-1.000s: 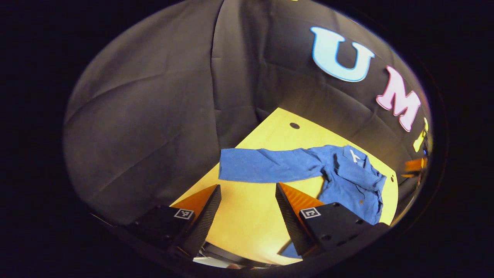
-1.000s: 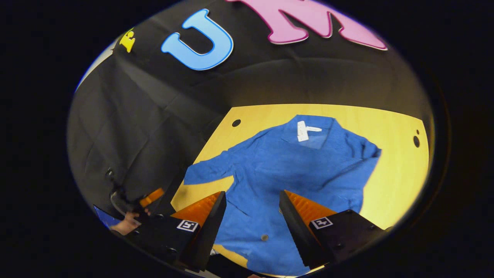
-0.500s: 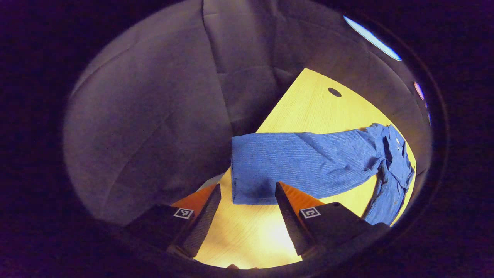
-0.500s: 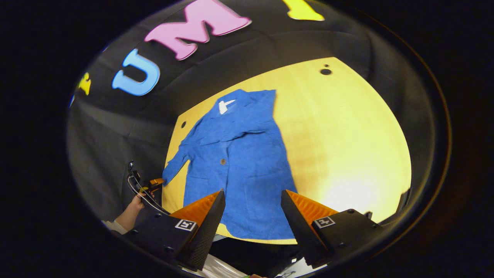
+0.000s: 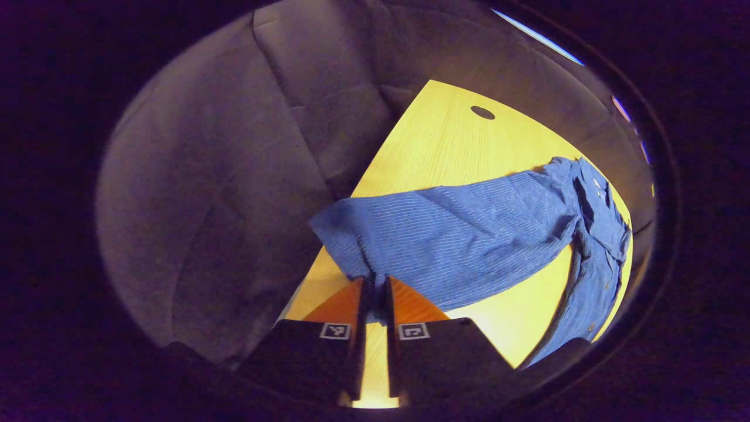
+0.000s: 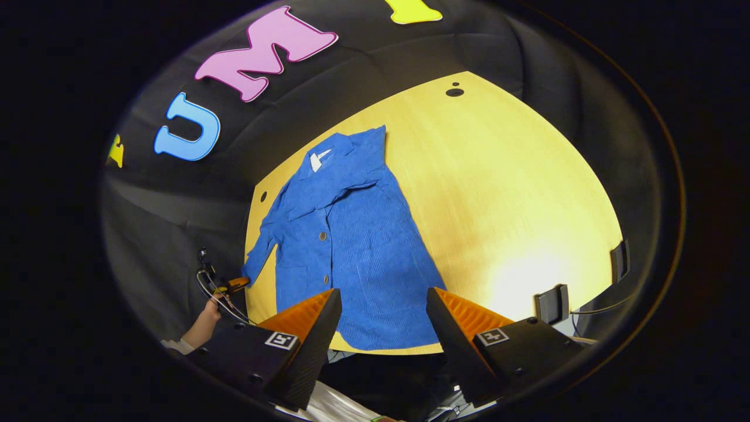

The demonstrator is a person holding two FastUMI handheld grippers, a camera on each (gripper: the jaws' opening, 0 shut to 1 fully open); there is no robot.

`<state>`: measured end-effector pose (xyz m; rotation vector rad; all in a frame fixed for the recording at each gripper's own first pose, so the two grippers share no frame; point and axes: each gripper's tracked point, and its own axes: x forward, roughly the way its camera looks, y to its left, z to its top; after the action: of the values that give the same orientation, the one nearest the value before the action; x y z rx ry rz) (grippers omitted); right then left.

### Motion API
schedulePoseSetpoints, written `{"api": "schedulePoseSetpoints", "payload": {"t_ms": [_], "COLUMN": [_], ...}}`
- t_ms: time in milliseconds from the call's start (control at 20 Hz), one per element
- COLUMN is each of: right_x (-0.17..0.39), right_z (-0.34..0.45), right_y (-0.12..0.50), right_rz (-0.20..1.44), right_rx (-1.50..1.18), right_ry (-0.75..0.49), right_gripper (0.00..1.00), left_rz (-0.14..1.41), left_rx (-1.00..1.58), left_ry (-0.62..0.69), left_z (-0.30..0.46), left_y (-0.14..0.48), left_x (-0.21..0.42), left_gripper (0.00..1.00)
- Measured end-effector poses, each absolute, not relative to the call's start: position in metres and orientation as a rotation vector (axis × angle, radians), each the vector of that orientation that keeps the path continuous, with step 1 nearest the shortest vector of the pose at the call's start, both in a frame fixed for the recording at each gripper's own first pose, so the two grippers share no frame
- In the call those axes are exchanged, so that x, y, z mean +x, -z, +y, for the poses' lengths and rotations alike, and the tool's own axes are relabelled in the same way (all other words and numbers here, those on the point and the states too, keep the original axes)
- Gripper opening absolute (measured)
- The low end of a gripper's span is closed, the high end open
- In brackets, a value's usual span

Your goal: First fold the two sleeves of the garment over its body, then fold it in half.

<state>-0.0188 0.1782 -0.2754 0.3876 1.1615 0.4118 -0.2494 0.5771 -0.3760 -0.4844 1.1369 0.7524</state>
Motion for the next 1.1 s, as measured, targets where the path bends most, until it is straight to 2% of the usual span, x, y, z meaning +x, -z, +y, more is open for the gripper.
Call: {"api": "schedulePoseSetpoints", "payload": {"t_ms": [100, 200, 350, 550, 850, 1100], "right_x": [-0.02, -0.019, -0.013, -0.002, 0.006, 0.006], "right_z": [0.183, 0.185, 0.187, 0.189, 0.168, 0.141], "right_y": [0.278, 0.28, 0.285, 0.288, 0.292, 0.296], "right_rz": [1.169, 1.176, 1.187, 1.186, 1.202, 1.215], "right_rx": [0.38, 0.377, 0.383, 0.392, 0.443, 0.486], "right_ry": [-0.425, -0.433, -0.451, -0.497, -0.52, -0.503], "right_gripper": [0.94, 0.94, 0.94, 0.94, 0.94, 0.94], "left_rz": [1.166, 1.168, 1.046, 0.947, 0.79, 0.769], "left_rx": [-0.481, -0.485, -0.534, -0.468, -0.368, -0.284], "left_ry": [-0.762, -0.729, -0.695, -0.628, -0.359, -0.107], "left_z": [0.575, 0.573, 0.569, 0.539, 0.423, 0.285], "left_y": [0.377, 0.368, 0.332, 0.269, 0.179, 0.174], "left_x": [-0.247, -0.242, -0.212, -0.166, -0.05, 0.05], "left_gripper": [0.0, 0.0, 0.0, 0.0, 0.0, 0.0]}}
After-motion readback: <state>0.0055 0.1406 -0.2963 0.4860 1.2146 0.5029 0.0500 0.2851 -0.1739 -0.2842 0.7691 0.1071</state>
